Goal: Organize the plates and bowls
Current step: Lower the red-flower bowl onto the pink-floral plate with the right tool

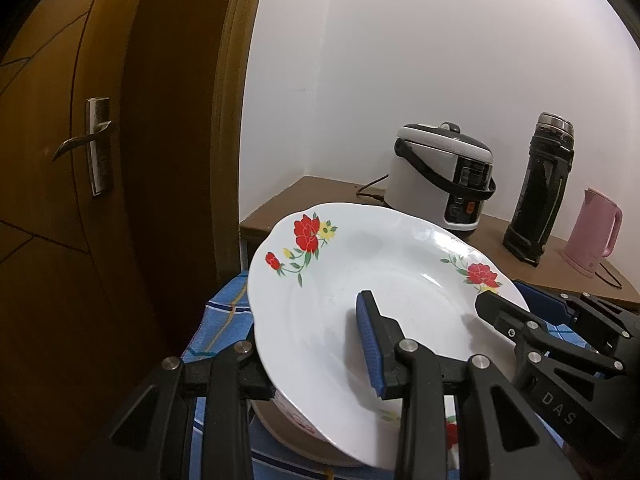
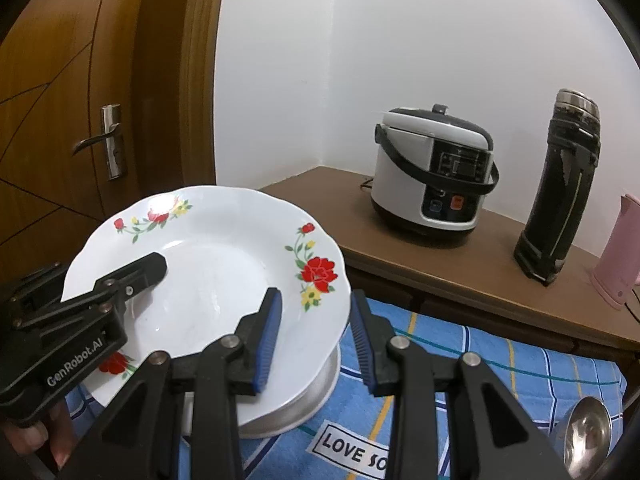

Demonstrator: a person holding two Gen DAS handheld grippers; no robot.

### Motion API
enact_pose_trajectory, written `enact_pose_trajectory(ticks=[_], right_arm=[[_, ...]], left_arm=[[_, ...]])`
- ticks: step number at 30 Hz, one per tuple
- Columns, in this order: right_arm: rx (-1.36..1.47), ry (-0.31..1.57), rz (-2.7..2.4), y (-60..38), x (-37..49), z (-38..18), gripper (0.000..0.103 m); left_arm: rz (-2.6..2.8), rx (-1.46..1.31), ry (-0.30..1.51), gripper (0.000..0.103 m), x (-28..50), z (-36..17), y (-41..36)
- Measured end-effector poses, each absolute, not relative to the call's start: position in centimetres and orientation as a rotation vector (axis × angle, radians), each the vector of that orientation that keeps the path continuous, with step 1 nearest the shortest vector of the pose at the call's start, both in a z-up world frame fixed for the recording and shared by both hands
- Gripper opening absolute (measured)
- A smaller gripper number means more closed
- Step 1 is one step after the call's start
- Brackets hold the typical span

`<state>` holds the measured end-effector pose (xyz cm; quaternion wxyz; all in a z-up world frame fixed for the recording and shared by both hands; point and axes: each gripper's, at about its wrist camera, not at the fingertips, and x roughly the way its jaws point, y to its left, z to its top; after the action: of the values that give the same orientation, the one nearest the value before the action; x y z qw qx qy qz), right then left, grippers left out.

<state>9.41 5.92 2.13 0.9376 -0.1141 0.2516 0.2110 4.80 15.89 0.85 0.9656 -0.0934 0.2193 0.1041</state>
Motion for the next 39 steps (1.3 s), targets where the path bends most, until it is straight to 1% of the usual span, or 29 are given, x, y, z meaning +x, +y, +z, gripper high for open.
enact_pose_trajectory(ticks=[39], right_arm=[[-0.231,0.564,0.422,7.6,13.3,-1.5,0.035]], left_arm=[[0.224,-0.207,0.476,0.036,7.7,-2.1,17.8]])
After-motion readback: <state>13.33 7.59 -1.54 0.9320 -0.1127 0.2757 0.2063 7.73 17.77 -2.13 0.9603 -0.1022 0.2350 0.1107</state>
